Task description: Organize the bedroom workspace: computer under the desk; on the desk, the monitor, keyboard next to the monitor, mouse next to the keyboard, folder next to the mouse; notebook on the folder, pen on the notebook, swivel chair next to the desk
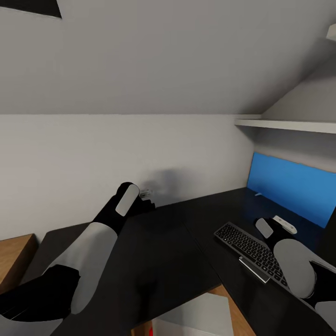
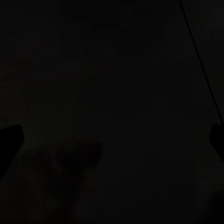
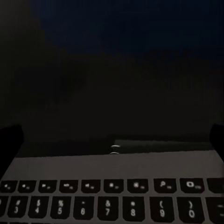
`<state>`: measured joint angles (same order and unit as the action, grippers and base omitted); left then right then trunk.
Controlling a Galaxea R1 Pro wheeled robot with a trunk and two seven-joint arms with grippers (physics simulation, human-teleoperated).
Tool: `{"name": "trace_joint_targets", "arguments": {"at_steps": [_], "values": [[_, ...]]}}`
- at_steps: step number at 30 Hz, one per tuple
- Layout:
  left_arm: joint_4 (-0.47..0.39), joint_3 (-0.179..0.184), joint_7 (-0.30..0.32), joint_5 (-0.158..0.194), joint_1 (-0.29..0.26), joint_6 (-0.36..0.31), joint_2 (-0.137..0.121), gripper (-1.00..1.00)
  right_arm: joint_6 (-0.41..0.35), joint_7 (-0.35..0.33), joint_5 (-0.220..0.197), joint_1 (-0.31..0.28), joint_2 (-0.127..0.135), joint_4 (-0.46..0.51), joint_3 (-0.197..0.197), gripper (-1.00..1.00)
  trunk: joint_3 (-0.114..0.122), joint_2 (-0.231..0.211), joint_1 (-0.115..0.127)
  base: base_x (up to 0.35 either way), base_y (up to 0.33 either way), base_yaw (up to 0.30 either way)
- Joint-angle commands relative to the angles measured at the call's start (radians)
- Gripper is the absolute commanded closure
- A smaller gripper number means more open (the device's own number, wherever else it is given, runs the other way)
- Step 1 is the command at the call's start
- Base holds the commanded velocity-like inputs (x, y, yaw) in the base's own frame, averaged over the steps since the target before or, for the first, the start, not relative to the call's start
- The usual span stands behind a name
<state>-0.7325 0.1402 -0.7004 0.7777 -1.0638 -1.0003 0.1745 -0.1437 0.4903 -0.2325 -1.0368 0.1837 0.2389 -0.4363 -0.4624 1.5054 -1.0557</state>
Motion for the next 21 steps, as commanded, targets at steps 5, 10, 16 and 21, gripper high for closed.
{"name": "trace_joint_targets", "arguments": {"at_steps": [5, 10, 16, 21], "values": [[-0.001, 0.002, -0.01, 0.009, -0.001, -0.001, 0.0, -1.0, -0.001, 0.007, -0.008, 0.0, -0.001, 0.002, 0.004, -1.0, -0.001, 0.001, 0.0, 0.0, 0.0, 0.0], [0.0, 0.001, -0.01, 0.01, -0.001, -0.001, 0.0, -1.0, -0.001, 0.007, -0.007, 0.0, -0.002, 0.002, 0.004, -1.0, -0.001, 0.001, 0.0, 0.0, 0.0, 0.0], [0.002, 0.001, -0.011, 0.01, -0.001, 0.0, 0.0, -1.0, 0.0, 0.007, -0.007, 0.0, -0.005, 0.002, 0.005, -1.0, -0.001, 0.001, 0.0, 0.0, 0.0, 0.0], [0.003, 0.002, -0.011, 0.01, -0.001, 0.0, 0.0, -1.0, 0.0, 0.007, -0.007, 0.0, -0.006, 0.002, 0.005, -1.0, -0.001, 0.001, 0.0, 0.001, -0.001, 0.0]]}}
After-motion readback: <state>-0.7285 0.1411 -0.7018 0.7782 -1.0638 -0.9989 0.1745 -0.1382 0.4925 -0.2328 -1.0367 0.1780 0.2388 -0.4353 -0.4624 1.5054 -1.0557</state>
